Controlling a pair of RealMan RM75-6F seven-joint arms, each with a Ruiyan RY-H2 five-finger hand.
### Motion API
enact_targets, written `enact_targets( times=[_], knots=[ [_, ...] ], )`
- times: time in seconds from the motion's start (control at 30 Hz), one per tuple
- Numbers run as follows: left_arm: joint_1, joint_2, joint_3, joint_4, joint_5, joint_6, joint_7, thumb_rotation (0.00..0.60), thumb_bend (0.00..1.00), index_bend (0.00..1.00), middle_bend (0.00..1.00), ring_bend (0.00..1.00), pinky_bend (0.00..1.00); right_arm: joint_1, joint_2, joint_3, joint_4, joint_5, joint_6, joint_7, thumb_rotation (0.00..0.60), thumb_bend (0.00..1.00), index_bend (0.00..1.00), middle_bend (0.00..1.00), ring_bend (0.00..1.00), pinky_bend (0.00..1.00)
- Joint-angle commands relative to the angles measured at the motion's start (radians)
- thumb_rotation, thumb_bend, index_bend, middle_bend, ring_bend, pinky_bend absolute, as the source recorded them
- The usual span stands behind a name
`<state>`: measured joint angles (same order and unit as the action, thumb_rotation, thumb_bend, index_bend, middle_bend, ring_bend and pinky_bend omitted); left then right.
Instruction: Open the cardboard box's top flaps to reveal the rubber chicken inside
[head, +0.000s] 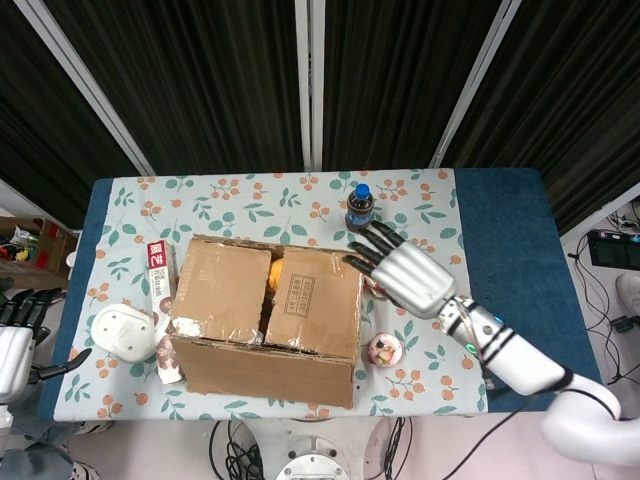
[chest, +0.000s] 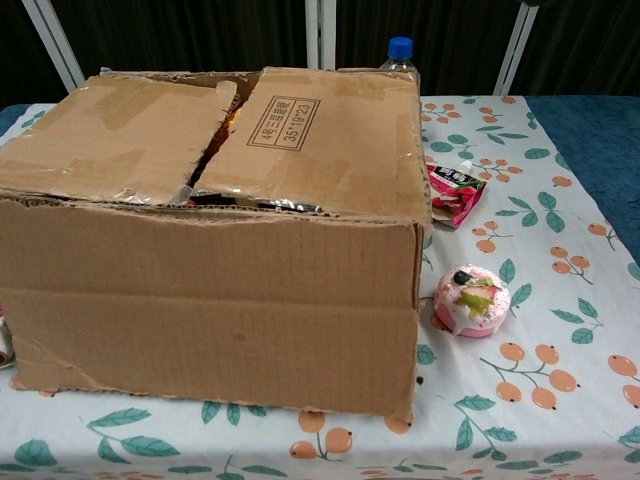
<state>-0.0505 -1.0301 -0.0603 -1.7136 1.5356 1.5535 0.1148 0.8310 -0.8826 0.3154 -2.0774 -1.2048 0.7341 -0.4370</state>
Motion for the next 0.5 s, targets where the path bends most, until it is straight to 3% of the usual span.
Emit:
enact_targets(
  times=[0.03,0.23,0.5],
  knots=[
    [0.002,-0.005,0.001,0.005,-0.007,0.001,-0.008,0.342,0.11,0.16,0.19,0.15,0.24,0.235,-0.134,0.007,0.017,0.286,-0.098,-0.208,0.6,0.8,0.18,0.14,0.0,0.0],
    [0.003,-0.002,0.001,0.002,-0.025,-0.009,-0.021,0.341,0.11,0.16,0.19,0.15,0.24,0.468,-0.225,-0.064,0.092,0.511,-0.123,-0.323,0.6,0.83,0.25,0.19,0.0,0.0],
    [0.005,0.004,-0.001,0.009,-0.042,-0.007,0.009,0.342,0.11,0.16,0.19,0.15,0.24,0.637,-0.344,-0.123,0.189,0.63,-0.129,-0.308,0.6,0.85,0.27,0.19,0.0,0.0]
  ],
)
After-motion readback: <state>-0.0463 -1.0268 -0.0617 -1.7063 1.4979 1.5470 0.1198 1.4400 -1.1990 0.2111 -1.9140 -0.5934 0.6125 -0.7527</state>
